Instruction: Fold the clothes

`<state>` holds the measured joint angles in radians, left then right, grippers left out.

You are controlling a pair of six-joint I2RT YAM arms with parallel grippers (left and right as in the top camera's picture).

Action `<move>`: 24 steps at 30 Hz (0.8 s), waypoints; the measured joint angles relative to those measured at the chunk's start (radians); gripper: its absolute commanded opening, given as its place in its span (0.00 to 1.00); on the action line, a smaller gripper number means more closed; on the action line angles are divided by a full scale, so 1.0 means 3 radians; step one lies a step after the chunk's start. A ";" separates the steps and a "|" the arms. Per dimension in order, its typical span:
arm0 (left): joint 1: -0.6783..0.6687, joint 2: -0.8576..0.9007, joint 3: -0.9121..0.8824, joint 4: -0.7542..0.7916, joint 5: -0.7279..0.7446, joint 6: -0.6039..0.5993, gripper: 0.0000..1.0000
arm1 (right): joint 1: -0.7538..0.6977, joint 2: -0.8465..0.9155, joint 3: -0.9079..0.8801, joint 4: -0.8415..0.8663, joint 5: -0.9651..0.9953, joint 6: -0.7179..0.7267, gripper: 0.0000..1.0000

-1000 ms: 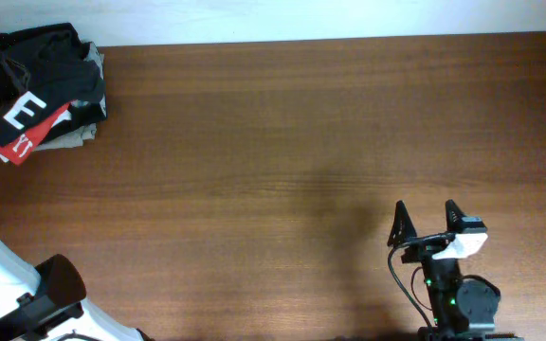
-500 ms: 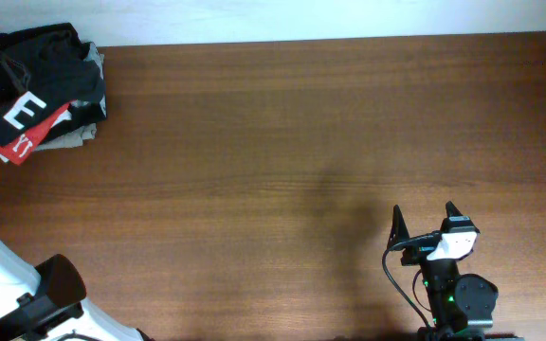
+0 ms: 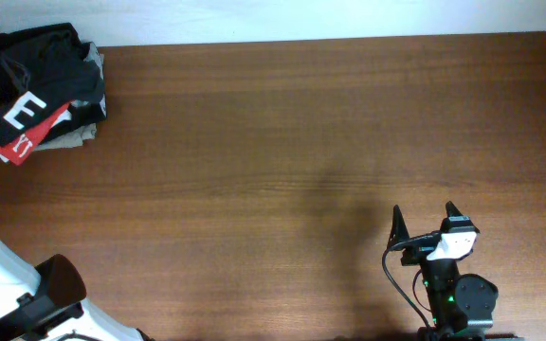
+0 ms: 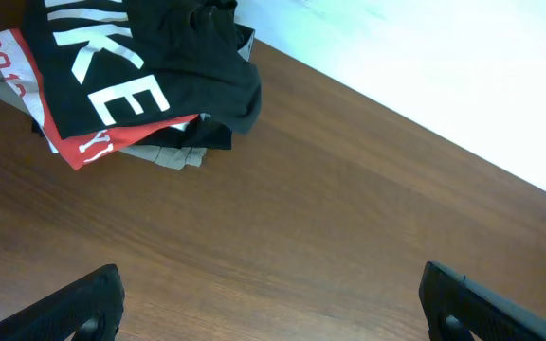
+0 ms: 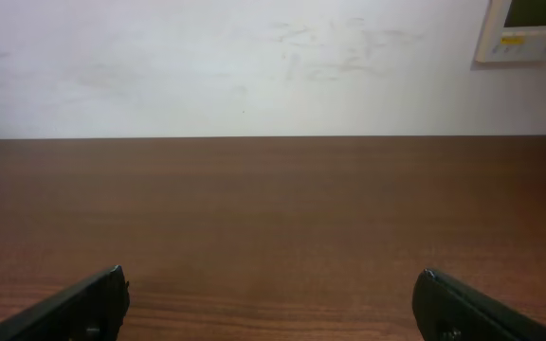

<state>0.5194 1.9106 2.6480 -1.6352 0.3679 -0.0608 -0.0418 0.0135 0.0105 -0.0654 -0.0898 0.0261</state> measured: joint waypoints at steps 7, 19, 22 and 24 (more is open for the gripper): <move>-0.0131 -0.0141 -0.0422 -0.0025 -0.0029 0.0000 0.99 | 0.0000 0.0000 0.0000 0.0000 0.0000 -0.0001 0.99; -0.1589 -0.2895 -0.4924 0.3386 -0.0495 0.0458 0.99 | 0.0009 -0.0006 0.0001 -0.0005 0.0028 -0.0001 0.99; -0.1619 -0.3840 -0.5735 0.3475 -0.0594 0.0495 0.99 | 0.0009 -0.0006 0.0001 -0.0005 0.0038 -0.0003 0.99; -0.1620 -0.4203 -0.6022 0.3545 -0.0674 0.0504 0.99 | 0.0009 -0.0005 0.0001 -0.0006 0.0038 0.0000 0.99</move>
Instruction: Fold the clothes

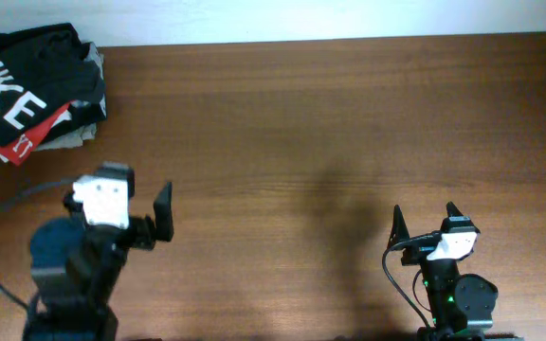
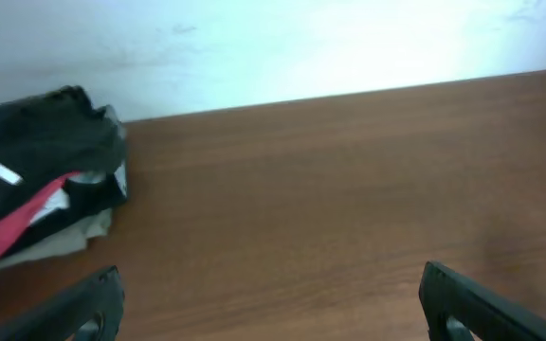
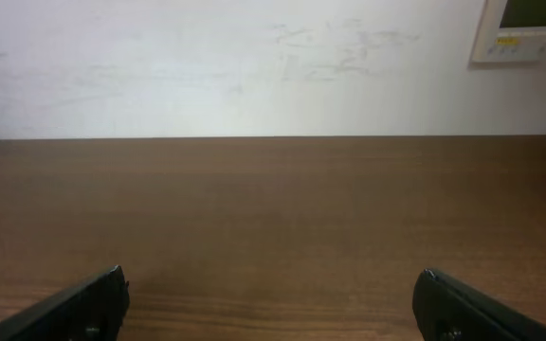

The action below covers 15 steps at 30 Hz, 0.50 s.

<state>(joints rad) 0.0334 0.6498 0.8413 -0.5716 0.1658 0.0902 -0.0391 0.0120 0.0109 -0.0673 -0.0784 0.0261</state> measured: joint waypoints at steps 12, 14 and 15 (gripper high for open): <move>-0.0132 -0.1661 -0.2248 0.2065 -0.0094 0.0003 0.99 | 0.0000 0.0000 0.0000 0.0001 0.0000 -0.0003 0.99; -0.0132 -0.1812 -0.2399 0.2099 -0.0094 0.0001 0.99 | 0.0000 0.0000 0.0000 0.0000 0.0001 -0.0001 0.99; -0.0132 -0.1906 -0.2461 0.2106 -0.0097 0.0001 0.99 | 0.0000 0.0000 0.0000 0.0000 0.0001 -0.0003 0.99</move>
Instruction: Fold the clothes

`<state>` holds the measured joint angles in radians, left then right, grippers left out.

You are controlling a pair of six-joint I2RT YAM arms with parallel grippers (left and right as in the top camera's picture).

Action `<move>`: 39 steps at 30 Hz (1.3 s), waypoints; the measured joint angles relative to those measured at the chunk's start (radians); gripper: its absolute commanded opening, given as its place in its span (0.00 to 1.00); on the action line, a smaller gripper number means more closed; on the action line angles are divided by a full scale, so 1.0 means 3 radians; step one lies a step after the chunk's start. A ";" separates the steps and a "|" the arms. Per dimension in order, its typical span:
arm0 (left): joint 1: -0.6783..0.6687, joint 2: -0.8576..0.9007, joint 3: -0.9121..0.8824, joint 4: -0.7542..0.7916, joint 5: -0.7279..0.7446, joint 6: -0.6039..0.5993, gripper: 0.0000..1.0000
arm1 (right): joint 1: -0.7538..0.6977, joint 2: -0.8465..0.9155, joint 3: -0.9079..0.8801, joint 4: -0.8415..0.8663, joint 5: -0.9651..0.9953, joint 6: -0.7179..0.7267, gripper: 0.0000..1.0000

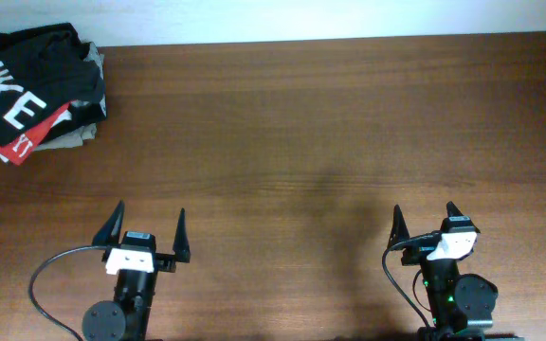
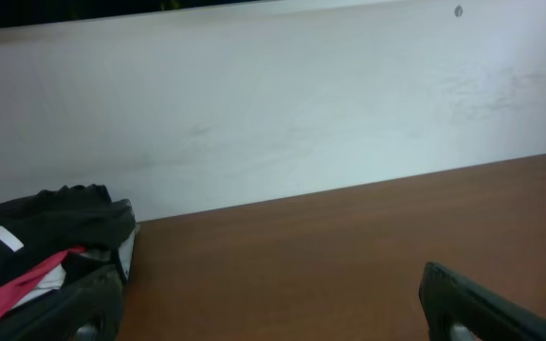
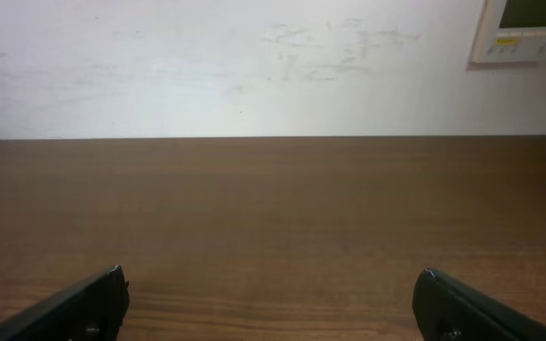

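A stack of folded clothes (image 1: 36,90) lies at the table's far left corner, black cloth with white letters on top, red and beige beneath; its edge shows in the left wrist view (image 2: 45,246). My left gripper (image 1: 147,224) rests open near the front left, far from the stack, nothing between its fingers (image 2: 83,308). My right gripper (image 1: 425,220) sits open near the front right, its fingers (image 3: 83,303) empty above bare wood.
The brown wooden table (image 1: 330,123) runs to a white wall (image 3: 254,66) at the back. A small wall panel (image 3: 529,28) hangs at the upper right of the right wrist view.
My left arm has drawn back from the left middle of the table to the front left and now points straight at the back wall. The right arm has not moved.
My left arm first reached from the front left corner, its camera close over the clothes stack. Then it stood at the left middle, turned away from the stack. Now it rests at the front, mirroring the still right arm. The stack stays put.
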<state>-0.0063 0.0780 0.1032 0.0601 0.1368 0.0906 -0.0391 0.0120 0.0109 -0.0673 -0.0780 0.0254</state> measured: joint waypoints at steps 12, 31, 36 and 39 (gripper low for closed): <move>0.0000 -0.0220 -0.0296 -0.0464 -0.0398 -0.0319 0.99 | 0.0000 0.0000 0.0000 0.0000 0.0000 0.0001 0.99; 0.0000 -0.0220 -0.0296 -0.0464 -0.0398 -0.0319 0.99 | 0.0000 0.0000 0.0000 0.0000 -0.0001 0.0000 0.99; 0.0000 -0.0220 -0.0296 -0.0464 -0.0398 -0.0319 0.99 | 0.0000 0.0000 0.0000 0.0000 -0.0001 0.0000 0.99; 0.0000 -0.0220 -0.0296 -0.0464 -0.0398 -0.0319 0.99 | 0.0000 0.0000 -0.0001 0.0000 -0.0001 0.0001 0.99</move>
